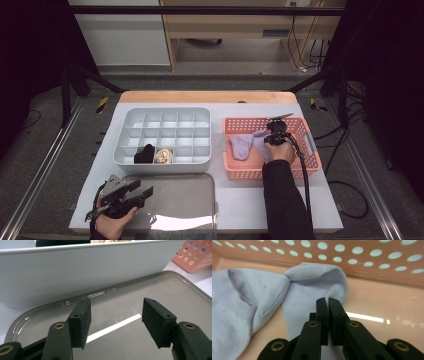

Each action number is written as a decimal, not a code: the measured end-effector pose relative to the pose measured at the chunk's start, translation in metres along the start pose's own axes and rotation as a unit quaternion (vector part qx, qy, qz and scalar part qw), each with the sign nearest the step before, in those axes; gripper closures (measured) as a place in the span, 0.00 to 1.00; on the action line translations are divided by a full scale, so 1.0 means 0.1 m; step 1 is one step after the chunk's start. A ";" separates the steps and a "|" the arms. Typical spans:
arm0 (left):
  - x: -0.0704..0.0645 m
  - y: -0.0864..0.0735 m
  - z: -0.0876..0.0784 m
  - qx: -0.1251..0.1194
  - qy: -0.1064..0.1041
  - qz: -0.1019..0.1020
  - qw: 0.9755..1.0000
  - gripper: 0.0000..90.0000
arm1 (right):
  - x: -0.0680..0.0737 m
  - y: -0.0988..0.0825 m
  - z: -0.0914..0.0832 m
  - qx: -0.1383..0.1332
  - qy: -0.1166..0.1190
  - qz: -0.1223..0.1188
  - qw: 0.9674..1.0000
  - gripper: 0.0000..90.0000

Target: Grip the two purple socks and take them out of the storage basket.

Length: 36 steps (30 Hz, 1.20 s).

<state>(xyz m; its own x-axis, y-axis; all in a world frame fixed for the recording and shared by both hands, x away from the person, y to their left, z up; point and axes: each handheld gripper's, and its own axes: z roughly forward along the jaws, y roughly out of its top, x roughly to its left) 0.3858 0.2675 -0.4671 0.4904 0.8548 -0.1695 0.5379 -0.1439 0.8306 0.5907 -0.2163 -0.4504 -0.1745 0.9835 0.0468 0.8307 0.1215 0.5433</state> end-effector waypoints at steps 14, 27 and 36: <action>-0.04 0.02 -0.03 0.005 0.009 -0.011 1.000 0.44 | 0.08 0.02 -0.53 -0.106 0.050 -0.022 0.993 0.98; -0.06 -0.01 0.00 0.008 0.031 0.009 0.999 0.42 | 0.23 -0.11 -1.11 -0.188 0.085 -0.062 0.976 0.98; -0.03 -0.03 -0.01 0.014 0.039 0.007 0.999 0.40 | 0.39 -0.12 -1.43 -0.229 0.103 -0.088 0.964 0.97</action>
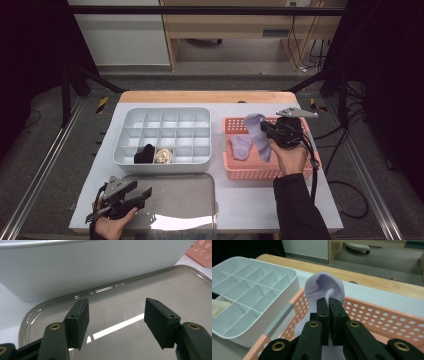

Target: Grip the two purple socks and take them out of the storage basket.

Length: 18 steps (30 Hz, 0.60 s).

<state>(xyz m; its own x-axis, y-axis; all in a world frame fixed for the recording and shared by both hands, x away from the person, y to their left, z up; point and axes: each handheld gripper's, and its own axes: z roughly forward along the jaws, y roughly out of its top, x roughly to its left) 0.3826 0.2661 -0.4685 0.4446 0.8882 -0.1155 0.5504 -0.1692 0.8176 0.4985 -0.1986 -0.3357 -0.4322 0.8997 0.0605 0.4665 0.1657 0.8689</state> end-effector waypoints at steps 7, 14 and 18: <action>0.00 0.00 -0.03 -0.011 -0.011 0.001 1.000 0.44 | 0.20 -0.02 -0.23 -0.018 0.032 -0.011 0.999 0.97; 0.01 0.00 -0.05 -0.018 -0.022 -0.010 1.000 0.47 | 0.34 -0.06 -0.42 -0.033 0.054 -0.021 0.998 0.97; 0.02 0.00 -0.07 -0.019 -0.024 -0.015 0.999 0.47 | 0.42 -0.13 -0.56 -0.040 0.070 -0.022 0.996 0.97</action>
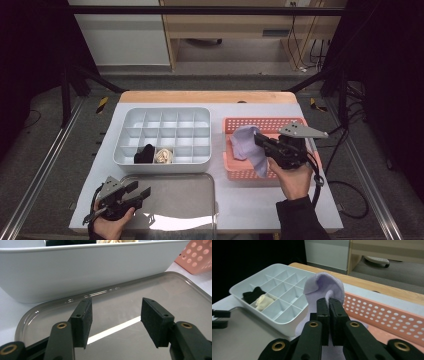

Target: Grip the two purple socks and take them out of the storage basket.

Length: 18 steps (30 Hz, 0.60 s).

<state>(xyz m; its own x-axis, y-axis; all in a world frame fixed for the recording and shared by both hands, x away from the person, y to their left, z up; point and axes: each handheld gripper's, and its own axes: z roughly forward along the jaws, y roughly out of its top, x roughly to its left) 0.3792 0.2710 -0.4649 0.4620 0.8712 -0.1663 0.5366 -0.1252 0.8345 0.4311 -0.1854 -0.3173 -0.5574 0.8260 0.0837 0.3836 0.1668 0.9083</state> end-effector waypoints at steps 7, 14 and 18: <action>0.00 0.00 -0.02 -0.004 0.000 -0.001 1.000 0.47 | 0.18 -0.20 -0.14 -0.005 0.028 -0.013 1.000 0.97; 0.00 0.01 -0.03 -0.008 -0.002 -0.004 1.000 0.47 | 0.25 -0.45 -0.12 0.009 0.048 -0.008 0.999 0.97; 0.00 0.01 -0.03 -0.009 -0.004 -0.001 1.000 0.47 | 0.30 -0.62 -0.10 0.016 0.060 -0.006 0.998 0.97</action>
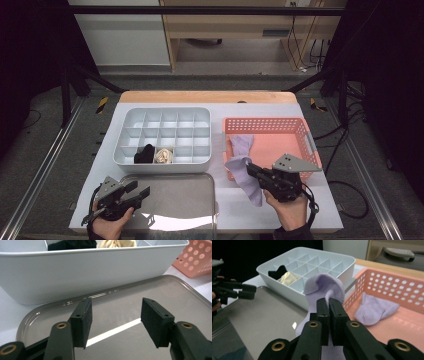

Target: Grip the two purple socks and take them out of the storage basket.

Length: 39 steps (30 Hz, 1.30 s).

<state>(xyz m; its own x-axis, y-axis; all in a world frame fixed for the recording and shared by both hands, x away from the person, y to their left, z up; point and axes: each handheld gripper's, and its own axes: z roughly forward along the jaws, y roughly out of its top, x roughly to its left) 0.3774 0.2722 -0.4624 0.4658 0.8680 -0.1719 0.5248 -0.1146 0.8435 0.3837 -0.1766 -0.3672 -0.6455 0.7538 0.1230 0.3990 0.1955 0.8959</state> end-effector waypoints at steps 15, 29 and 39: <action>0.00 0.00 0.00 -0.001 0.000 -0.001 1.000 0.46 | 0.10 -0.62 0.21 0.061 0.028 0.012 0.998 0.97; 0.00 0.01 -0.02 -0.004 0.001 -0.002 1.000 0.45 | 0.04 -0.89 0.61 0.129 -0.015 0.003 0.992 0.84; 0.01 0.01 -0.01 -0.002 0.003 -0.001 1.000 0.44 | -0.03 -0.62 0.32 0.056 -0.039 0.023 0.997 0.63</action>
<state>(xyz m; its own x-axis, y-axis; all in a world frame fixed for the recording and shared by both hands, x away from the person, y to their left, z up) 0.3778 0.2732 -0.4616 0.4602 0.8713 -0.1702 0.5224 -0.1107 0.8455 0.3816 -0.1706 -0.4372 -0.5743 0.8089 0.1261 0.5002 0.2247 0.8363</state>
